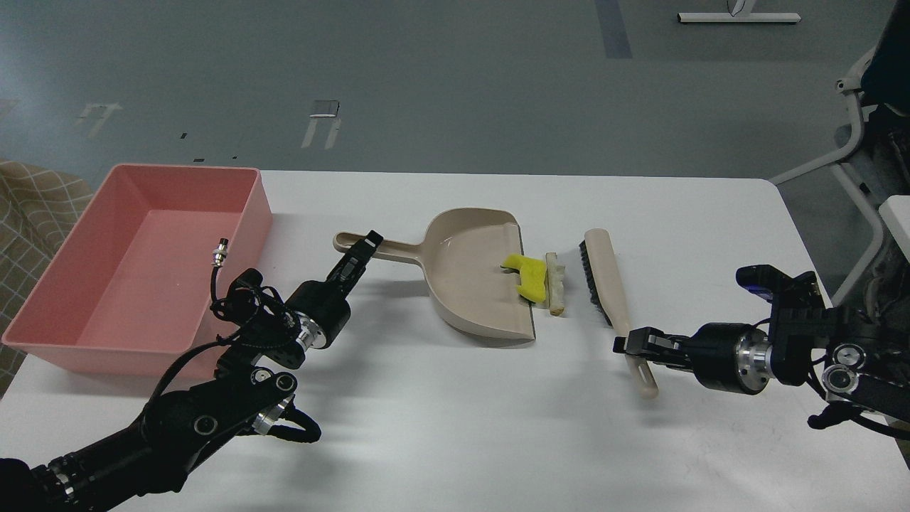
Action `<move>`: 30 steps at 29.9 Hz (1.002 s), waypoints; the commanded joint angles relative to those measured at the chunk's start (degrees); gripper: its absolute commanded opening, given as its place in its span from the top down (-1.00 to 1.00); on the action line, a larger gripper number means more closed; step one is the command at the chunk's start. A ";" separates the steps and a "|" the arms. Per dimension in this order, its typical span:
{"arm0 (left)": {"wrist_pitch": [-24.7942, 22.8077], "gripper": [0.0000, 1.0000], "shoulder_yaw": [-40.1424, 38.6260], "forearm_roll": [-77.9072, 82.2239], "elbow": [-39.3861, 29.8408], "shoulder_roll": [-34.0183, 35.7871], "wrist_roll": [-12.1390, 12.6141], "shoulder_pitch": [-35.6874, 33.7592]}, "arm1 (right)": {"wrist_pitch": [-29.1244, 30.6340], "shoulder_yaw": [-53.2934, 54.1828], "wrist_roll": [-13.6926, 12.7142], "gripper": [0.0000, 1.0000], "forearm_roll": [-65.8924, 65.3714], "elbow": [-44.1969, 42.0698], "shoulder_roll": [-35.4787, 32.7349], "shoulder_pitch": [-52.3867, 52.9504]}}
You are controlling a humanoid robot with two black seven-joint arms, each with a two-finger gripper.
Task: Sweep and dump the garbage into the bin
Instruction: 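Sweep the yellow sponge and scrap into the dustpan with the brush, then lift the dustpan with the left gripper over the pink bin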
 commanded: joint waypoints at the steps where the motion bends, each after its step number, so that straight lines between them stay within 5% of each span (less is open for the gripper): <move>1: 0.00 1.00 -0.01 0.07 -0.32 0.12 0.09 0.00 | 0.89 -1.17 0.10 1.00 0.06 -0.11 2.68 1.63; 9: 0.00 1.00 -0.01 0.07 -1.11 0.29 0.09 0.09 | 0.63 -2.40 1.33 1.00 1.11 -1.69 9.27 4.09; 15: 0.00 1.00 -0.18 0.07 -1.37 0.55 0.09 0.09 | 0.54 -1.88 1.69 1.00 3.22 0.50 7.35 6.37; 30: -0.61 1.00 -3.08 -9.23 -4.26 0.20 -0.35 -0.09 | -0.51 -0.73 2.21 1.00 4.37 12.90 -23.23 4.38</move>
